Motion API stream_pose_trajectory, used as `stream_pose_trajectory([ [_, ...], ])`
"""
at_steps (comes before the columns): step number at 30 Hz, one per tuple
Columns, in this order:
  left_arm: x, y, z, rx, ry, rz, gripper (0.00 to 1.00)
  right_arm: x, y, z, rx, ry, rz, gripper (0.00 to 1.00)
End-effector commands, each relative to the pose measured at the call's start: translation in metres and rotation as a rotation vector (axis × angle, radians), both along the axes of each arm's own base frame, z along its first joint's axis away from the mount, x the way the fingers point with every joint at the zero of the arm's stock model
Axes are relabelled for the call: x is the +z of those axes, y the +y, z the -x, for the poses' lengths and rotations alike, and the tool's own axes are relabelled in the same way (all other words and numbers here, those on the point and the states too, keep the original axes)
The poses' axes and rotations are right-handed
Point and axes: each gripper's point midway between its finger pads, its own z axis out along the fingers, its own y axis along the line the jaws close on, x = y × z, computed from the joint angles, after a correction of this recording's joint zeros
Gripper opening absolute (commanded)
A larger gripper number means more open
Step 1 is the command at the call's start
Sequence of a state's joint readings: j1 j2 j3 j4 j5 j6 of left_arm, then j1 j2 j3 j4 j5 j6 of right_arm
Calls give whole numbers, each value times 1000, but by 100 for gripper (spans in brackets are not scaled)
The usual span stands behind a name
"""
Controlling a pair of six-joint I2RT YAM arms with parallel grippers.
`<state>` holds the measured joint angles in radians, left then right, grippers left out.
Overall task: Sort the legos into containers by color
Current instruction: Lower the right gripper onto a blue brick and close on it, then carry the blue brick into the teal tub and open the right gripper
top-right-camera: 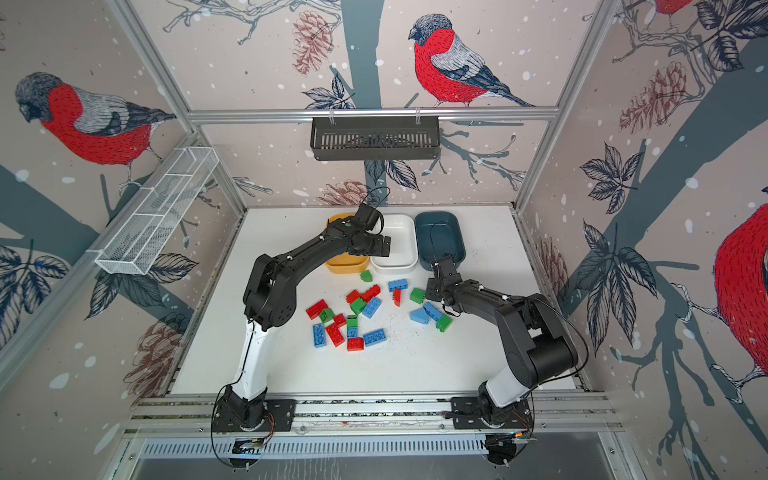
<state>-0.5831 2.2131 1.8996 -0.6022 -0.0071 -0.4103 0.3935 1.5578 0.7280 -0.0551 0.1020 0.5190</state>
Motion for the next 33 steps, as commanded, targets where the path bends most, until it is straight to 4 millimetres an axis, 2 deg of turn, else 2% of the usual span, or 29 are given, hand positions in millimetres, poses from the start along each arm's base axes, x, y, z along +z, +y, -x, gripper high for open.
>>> stream_pose_trajectory([
  [1, 19, 6, -3, 12, -70, 7, 97, 8, 1, 5, 59, -31, 23, 26],
  [5, 39, 17, -2, 67, -152, 34, 98, 27, 6, 8, 125, -91, 10, 23],
  [10, 69, 34, -1, 159, -277, 83, 98, 70, 12, -2, 154, -233, -33, 23],
  [14, 93, 61, 4, 290, -378, 107, 97, 105, 9, -22, 131, -337, -73, 24],
  [17, 108, 86, 10, 394, -471, 113, 97, 117, -2, -44, 69, -357, -102, 24],
  [21, 117, 122, 18, 533, -527, 106, 98, 110, -16, -77, 14, -315, -94, 25],
  [26, 109, 143, 27, 593, -527, 67, 97, 89, -22, -116, -1, -264, -17, 28],
  [30, 99, 139, 31, 526, -503, 36, 97, 74, -19, -151, 0, -210, 24, 31],
  [33, 88, 128, 35, 449, -454, 62, 97, 62, -13, -172, 4, -166, 29, 33],
])
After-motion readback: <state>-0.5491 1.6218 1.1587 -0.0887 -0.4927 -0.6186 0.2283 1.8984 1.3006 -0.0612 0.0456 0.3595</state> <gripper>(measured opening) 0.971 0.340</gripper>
